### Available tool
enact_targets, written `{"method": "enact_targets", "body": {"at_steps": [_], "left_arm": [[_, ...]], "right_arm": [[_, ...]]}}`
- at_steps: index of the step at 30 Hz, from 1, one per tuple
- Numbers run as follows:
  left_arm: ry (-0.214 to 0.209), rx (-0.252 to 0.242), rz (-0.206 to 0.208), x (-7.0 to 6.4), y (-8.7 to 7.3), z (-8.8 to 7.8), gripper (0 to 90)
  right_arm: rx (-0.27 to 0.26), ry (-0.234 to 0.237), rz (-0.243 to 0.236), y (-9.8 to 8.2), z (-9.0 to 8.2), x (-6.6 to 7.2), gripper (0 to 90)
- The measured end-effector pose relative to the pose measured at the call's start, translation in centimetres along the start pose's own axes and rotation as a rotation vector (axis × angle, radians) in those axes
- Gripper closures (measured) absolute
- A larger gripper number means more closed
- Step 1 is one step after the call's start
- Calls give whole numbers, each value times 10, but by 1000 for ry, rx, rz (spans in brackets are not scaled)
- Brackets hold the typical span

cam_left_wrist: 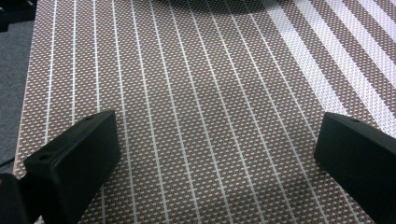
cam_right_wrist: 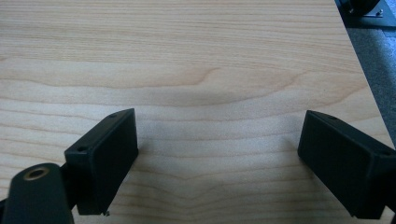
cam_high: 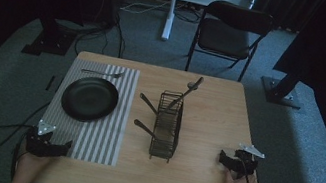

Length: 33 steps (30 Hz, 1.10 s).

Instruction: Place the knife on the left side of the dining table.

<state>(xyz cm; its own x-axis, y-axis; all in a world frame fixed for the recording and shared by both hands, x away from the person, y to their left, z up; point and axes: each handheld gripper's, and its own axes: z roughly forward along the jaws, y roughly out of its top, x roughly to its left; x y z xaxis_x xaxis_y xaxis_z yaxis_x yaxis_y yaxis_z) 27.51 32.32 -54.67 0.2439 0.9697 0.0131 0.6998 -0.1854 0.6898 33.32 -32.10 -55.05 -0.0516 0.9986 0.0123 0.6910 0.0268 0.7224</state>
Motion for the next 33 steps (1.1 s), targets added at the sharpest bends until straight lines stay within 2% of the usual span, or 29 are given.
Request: {"method": "enact_targets", "body": {"at_steps": [27,33], "left_arm": [[-6,5,7,1,1,-1,8],[-8,5,5,2,0,-2,35]], "right_arm": [[0,0,0,0,0,0,112],[0,0,0,0,0,0,113]]}}
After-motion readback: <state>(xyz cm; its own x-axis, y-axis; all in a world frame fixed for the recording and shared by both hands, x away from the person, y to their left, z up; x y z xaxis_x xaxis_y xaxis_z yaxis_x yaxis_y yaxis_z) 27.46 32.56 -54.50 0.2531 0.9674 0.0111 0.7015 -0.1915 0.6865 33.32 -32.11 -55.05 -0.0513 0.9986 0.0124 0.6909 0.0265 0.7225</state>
